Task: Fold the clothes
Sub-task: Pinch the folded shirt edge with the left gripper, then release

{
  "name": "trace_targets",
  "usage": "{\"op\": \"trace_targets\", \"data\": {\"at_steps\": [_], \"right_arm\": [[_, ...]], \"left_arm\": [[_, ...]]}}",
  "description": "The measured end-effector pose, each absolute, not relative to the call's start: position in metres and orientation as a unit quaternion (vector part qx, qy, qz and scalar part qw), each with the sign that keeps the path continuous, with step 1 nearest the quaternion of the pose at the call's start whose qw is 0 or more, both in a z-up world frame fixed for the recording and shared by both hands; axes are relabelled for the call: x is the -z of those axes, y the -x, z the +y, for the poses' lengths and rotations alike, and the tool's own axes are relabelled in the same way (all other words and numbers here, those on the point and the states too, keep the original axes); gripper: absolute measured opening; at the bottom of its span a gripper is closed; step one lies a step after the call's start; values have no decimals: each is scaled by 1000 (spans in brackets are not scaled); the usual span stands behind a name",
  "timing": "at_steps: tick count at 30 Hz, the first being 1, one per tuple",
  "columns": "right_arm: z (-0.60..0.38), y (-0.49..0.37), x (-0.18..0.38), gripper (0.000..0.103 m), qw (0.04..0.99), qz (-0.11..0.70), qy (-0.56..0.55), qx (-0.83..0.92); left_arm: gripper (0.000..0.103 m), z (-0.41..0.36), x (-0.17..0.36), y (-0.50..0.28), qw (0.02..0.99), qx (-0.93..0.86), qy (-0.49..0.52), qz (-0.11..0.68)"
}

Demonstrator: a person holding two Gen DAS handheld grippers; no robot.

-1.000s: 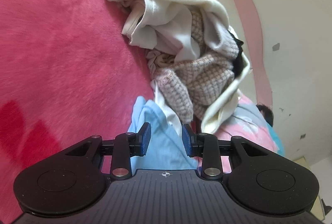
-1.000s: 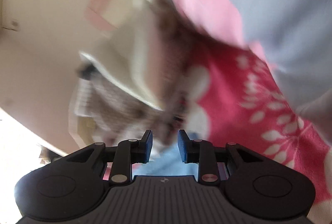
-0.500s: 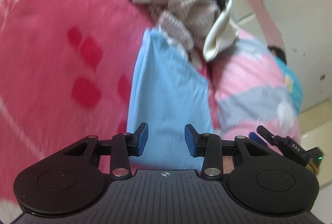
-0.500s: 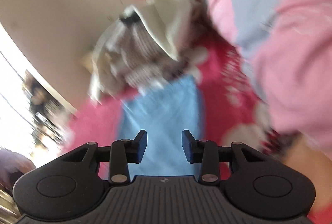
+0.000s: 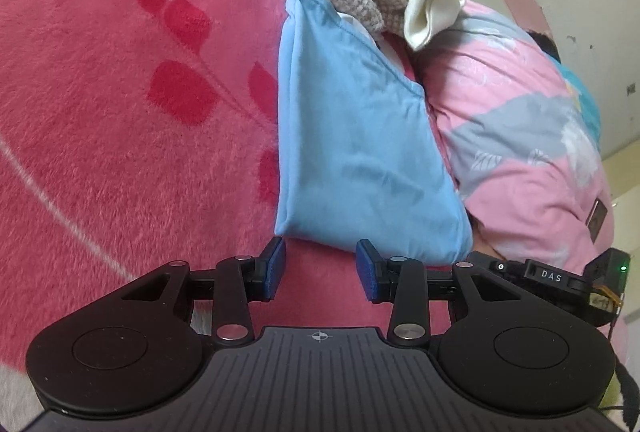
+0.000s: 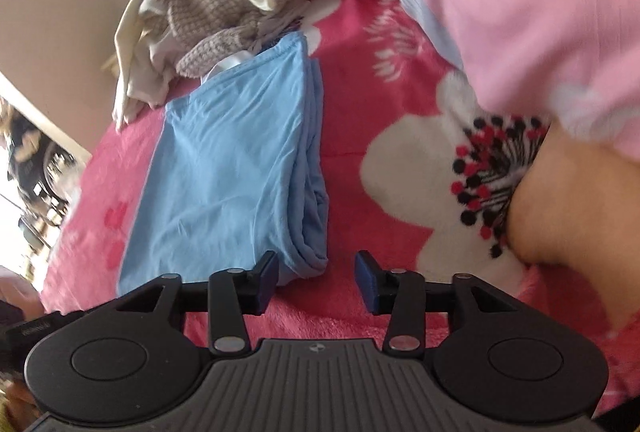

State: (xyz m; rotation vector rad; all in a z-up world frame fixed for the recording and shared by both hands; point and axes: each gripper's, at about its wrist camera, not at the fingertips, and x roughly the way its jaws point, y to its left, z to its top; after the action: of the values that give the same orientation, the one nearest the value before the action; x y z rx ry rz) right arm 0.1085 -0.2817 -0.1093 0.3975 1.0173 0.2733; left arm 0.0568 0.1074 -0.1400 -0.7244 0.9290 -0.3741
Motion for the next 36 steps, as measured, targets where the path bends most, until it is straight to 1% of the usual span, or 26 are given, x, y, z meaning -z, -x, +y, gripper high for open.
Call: {"op": "trace_targets", "data": {"at_steps": [1, 4, 8, 10, 11, 13, 14, 16, 17, 18, 20, 24, 29, 32, 36], "right_arm": [[-284, -111, 113, 51, 841, 485, -201, -130], [-288, -117, 125, 53, 824, 495, -239, -137], [-292, -126, 137, 54, 805, 503, -280, -144], [-293, -130, 141, 54, 797, 505, -298, -148], [-293, -131, 143, 54, 793, 506, -306, -150], [-293, -135, 146, 55, 785, 507, -321, -153], [-291, -136, 148, 54, 784, 508, -323, -155], [-288, -138, 149, 51, 783, 508, -322, -157], [-286, -139, 149, 46, 785, 508, -319, -156], [-284, -139, 149, 33, 786, 508, -316, -155], [-283, -139, 150, 15, 785, 507, -320, -155], [-281, -132, 142, 12, 785, 498, -332, -158], [-278, -115, 123, 11, 771, 505, -347, -173], [-270, -92, 108, 11, 765, 517, -337, -184], [-263, -39, 94, 11, 749, 542, -323, -202]], "left_arm": [[39, 109, 143, -59, 811, 174, 352, 435], [39, 113, 152, -65, 795, 169, 392, 431], [38, 113, 156, -68, 779, 170, 423, 429], [36, 110, 156, -69, 777, 173, 425, 431], [33, 107, 156, -70, 777, 173, 424, 432], [19, 104, 158, -70, 778, 167, 423, 433], [17, 103, 160, -71, 777, 164, 426, 433], [11, 102, 164, -70, 775, 156, 435, 431], [10, 103, 164, -69, 775, 155, 440, 427], [8, 104, 163, -67, 775, 154, 445, 422], [7, 107, 161, -65, 775, 152, 454, 412], [5, 112, 156, -60, 775, 149, 472, 393], [5, 127, 130, -42, 789, 153, 467, 370], [5, 136, 111, -22, 797, 155, 447, 375], [5, 149, 91, 19, 803, 155, 415, 399]]}}
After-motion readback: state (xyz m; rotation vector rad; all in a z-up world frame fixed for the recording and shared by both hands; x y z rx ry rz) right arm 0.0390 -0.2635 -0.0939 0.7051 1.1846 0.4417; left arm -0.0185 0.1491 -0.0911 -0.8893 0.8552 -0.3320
